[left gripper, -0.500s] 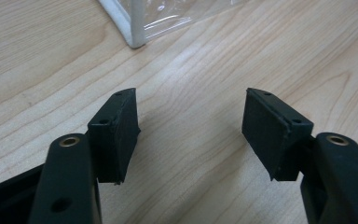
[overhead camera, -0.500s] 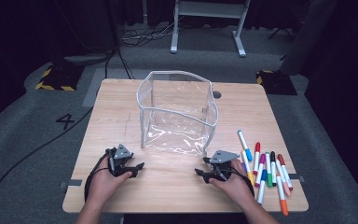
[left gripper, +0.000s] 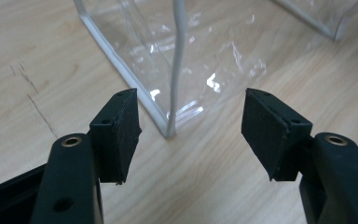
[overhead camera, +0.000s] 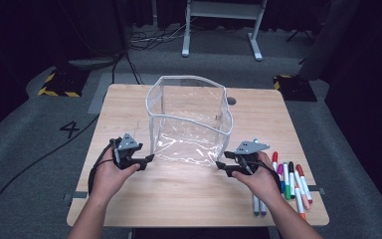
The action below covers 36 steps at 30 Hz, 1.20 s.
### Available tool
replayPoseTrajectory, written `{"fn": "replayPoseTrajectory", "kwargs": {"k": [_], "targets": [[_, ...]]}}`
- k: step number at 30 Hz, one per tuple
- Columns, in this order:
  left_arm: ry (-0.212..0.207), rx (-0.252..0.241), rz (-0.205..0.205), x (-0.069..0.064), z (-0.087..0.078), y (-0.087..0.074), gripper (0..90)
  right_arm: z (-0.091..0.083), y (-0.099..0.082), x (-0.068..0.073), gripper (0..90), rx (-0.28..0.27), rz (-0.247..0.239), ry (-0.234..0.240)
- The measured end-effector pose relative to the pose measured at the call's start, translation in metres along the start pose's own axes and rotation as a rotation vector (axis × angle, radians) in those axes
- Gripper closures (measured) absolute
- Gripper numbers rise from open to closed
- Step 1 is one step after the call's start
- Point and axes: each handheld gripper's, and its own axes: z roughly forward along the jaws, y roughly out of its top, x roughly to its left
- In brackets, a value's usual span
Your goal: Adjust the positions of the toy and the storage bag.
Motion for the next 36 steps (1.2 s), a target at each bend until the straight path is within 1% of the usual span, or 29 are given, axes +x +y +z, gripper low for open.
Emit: {"fn": "replayPoseTrajectory", "kwargs": {"k": [3, 4, 8, 10, 11, 13, 15, 16, 18, 19, 20, 21, 22, 23, 24, 25, 26, 27, 29, 30, 31, 32, 34, 35, 36], "targets": [[-0.009, -0.029, -0.025, 0.002, 0.000, 0.005, 36.9, -0.002, 0.005, -0.001, 47.2, -0.001, -0.005, -0.007], [-0.004, -0.029, -0.016, 0.003, 0.001, 0.006, 36.9, -0.002, 0.005, -0.001, 47.2, -0.002, -0.005, -0.007], [0.000, -0.032, -0.022, 0.004, 0.003, 0.008, 37.4, -0.003, 0.006, -0.002, 47.0, 0.002, -0.001, -0.005], [0.015, -0.033, -0.028, 0.007, 0.004, 0.010, 37.8, -0.005, 0.007, -0.004, 47.9, -0.009, 0.009, -0.005], [0.015, -0.033, -0.028, 0.007, 0.004, 0.010, 38.0, -0.005, 0.008, -0.004, 48.4, -0.015, 0.011, -0.003], [0.021, -0.040, -0.019, 0.012, 0.007, 0.012, 38.1, -0.005, 0.011, -0.004, 48.8, -0.025, 0.020, 0.005], [0.008, -0.051, -0.023, 0.014, 0.010, 0.015, 39.5, -0.004, 0.014, -0.004, 50.1, -0.034, 0.021, 0.012], [-0.002, -0.052, -0.019, 0.015, 0.012, 0.017, 42.3, -0.004, 0.016, -0.004, 51.3, -0.039, 0.021, 0.013], [-0.017, -0.069, -0.027, 0.016, 0.016, 0.021, 47.3, -0.003, 0.020, -0.005, 55.9, -0.043, 0.023, 0.018], [-0.024, -0.062, -0.025, 0.016, 0.018, 0.023, 51.4, -0.003, 0.022, -0.006, 59.7, -0.039, 0.021, 0.017], [-0.024, -0.051, -0.022, 0.016, 0.020, 0.025, 57.7, -0.003, 0.023, -0.007, 64.0, -0.036, 0.014, 0.020], [-0.027, -0.041, -0.008, 0.016, 0.022, 0.026, 61.0, -0.002, 0.024, -0.007, 68.2, -0.038, 0.013, 0.019], [-0.051, -0.032, -0.007, 0.015, 0.023, 0.028, 66.9, -0.002, 0.025, -0.008, 72.2, -0.033, 0.011, 0.020], [-0.063, -0.022, -0.009, 0.014, 0.023, 0.030, 77.6, -0.003, 0.026, -0.009, 76.7, -0.027, 0.015, 0.024], [-0.048, -0.022, 0.004, 0.012, 0.023, 0.031, 83.3, -0.003, 0.026, -0.009, 80.6, -0.027, 0.019, 0.023], [-0.034, -0.016, 0.021, 0.010, 0.023, 0.033, 85.2, -0.004, 0.026, -0.009, 83.3, -0.024, 0.011, 0.013], [-0.029, -0.014, 0.037, 0.008, 0.022, 0.033, 86.0, -0.005, 0.026, -0.009, 84.7, -0.021, 0.007, 0.011], [-0.029, -0.014, 0.037, 0.008, 0.022, 0.033, 86.3, -0.005, 0.026, -0.009, 84.7, -0.021, 0.007, 0.011], [-0.043, -0.003, 0.067, 0.000, 0.017, 0.032, 86.4, -0.011, 0.025, -0.008, 86.4, -0.002, -0.008, 0.004], [-0.043, -0.003, 0.067, 0.000, 0.017, 0.032, 86.5, -0.015, 0.024, -0.007, 86.5, 0.001, -0.007, 0.010], [-0.052, -0.003, 0.086, -0.008, 0.013, 0.030, 86.4, -0.018, 0.022, -0.006, 86.5, 0.003, -0.006, 0.016], [-0.052, -0.003, 0.086, -0.008, 0.013, 0.030, 86.4, -0.018, 0.022, -0.006, 86.5, 0.003, -0.006, 0.016], [-0.072, 0.000, 0.098, -0.018, 0.008, 0.026, 86.4, -0.028, 0.017, -0.002, 86.5, 0.013, -0.006, 0.033], [-0.082, -0.001, 0.103, -0.023, 0.006, 0.024, 86.3, -0.038, 0.010, 0.003, 86.5, 0.017, -0.007, 0.047], [-0.107, -0.004, 0.114, -0.031, 0.002, 0.019, 86.3, -0.042, 0.007, 0.005, 86.5, 0.017, -0.006, 0.051]]}}
